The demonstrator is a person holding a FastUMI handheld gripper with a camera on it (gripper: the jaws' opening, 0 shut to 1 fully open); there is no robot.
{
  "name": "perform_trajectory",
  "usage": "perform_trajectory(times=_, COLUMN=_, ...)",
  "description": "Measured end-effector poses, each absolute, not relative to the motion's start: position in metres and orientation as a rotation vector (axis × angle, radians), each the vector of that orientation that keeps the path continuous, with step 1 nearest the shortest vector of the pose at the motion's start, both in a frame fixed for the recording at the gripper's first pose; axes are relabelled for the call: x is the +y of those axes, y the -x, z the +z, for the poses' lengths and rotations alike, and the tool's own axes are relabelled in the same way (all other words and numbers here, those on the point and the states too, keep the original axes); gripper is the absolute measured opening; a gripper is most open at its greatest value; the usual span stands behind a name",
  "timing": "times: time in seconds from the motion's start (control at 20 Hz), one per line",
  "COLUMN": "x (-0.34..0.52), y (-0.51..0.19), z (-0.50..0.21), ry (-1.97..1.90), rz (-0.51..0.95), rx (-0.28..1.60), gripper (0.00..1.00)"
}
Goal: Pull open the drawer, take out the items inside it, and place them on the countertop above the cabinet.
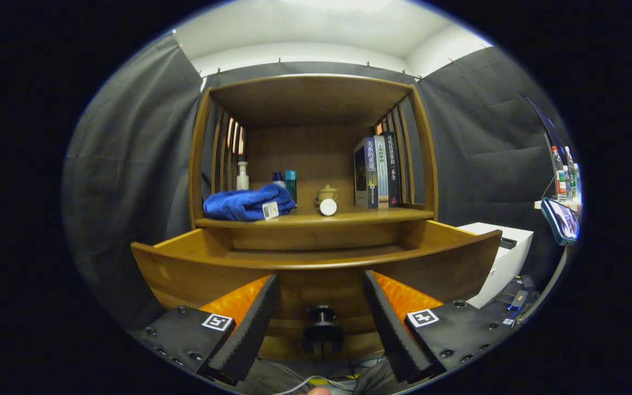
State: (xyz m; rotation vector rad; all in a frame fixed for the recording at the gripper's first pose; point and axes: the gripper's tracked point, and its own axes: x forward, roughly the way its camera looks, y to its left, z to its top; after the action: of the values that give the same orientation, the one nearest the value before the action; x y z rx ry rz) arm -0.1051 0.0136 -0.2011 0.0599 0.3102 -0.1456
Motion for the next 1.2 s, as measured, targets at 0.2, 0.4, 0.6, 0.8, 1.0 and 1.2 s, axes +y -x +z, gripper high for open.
perform_trajectory(times=0.2, x=0.021, y=0.101, z=-0.211, ry=-0.031, rz=-0.137, rx=0.351, gripper=0.99)
perform_trajectory(times=0.4, x=0.020, y=0.094, z=-0.213, ry=-0.077, rz=-0.141, rx=0.358, gripper=0.99)
perform_trajectory(times=0.6, x=0.017, y=0.065, z=-0.217, ry=-0.085, rz=-0.140, rx=0.369, gripper=0.98)
perform_trajectory(times=0.8, x=0.014, y=0.039, z=-0.220, ry=-0.120, rz=-0.138, rx=0.367, gripper=0.98)
perform_trajectory(times=1.0, x=0.011, y=0.011, z=-0.230, ry=-0.124, rz=-0.138, rx=0.367, gripper=0.98)
perform_trajectory(times=1.2, x=0.007, y=-0.012, z=-0.233, ry=-0.123, rz=-0.126, rx=0.369, gripper=0.99)
